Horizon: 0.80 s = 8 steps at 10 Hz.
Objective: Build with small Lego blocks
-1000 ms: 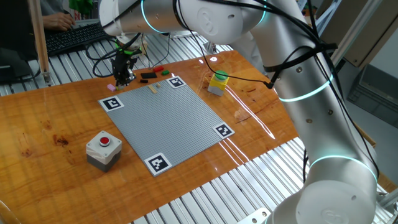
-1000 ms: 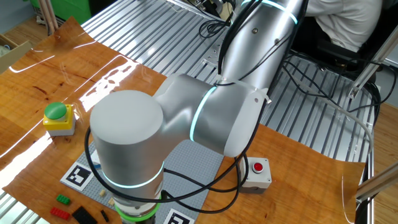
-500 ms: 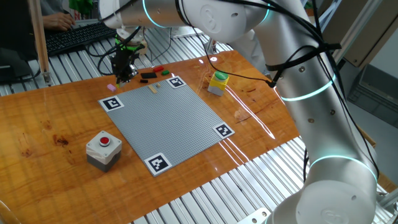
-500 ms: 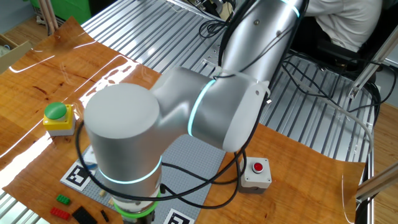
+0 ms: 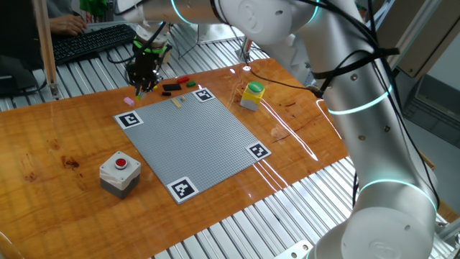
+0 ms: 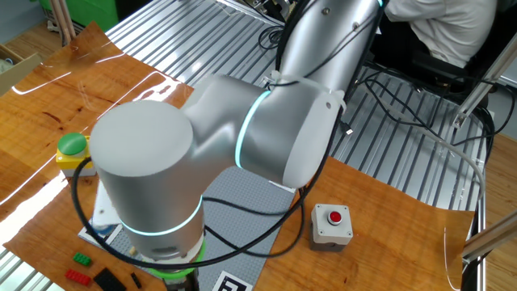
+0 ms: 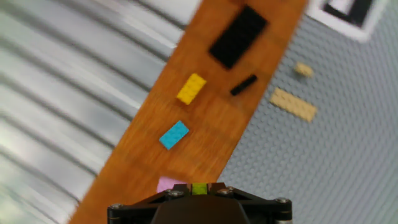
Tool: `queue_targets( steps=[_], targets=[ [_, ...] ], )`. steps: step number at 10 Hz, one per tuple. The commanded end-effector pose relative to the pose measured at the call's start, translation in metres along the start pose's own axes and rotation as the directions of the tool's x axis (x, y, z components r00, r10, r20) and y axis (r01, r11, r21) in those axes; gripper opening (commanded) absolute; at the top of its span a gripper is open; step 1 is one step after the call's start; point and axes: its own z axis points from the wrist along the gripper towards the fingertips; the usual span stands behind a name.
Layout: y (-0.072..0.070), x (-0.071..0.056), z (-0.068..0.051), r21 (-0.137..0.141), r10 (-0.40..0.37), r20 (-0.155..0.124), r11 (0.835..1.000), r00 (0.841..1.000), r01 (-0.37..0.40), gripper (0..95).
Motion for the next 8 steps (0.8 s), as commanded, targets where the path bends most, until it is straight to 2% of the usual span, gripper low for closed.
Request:
queue_targets(
  steps=[1,4,6,8],
  targets=[
    [-0.024,0.010,-0.001,0.021,-0.387,-0.016,0.922,0.922,0.387,0.0],
    [-0.045,0.014,0.005,0.062,-0.560,-0.016,0.826,0.828,0.560,0.0],
    [-0.054,0.013,0.009,0.073,-0.624,-0.025,0.778,0.781,0.624,0.0],
    [-0.068,0.002,0.013,0.073,-0.684,-0.033,0.725,0.729,0.684,0.0]
  ],
)
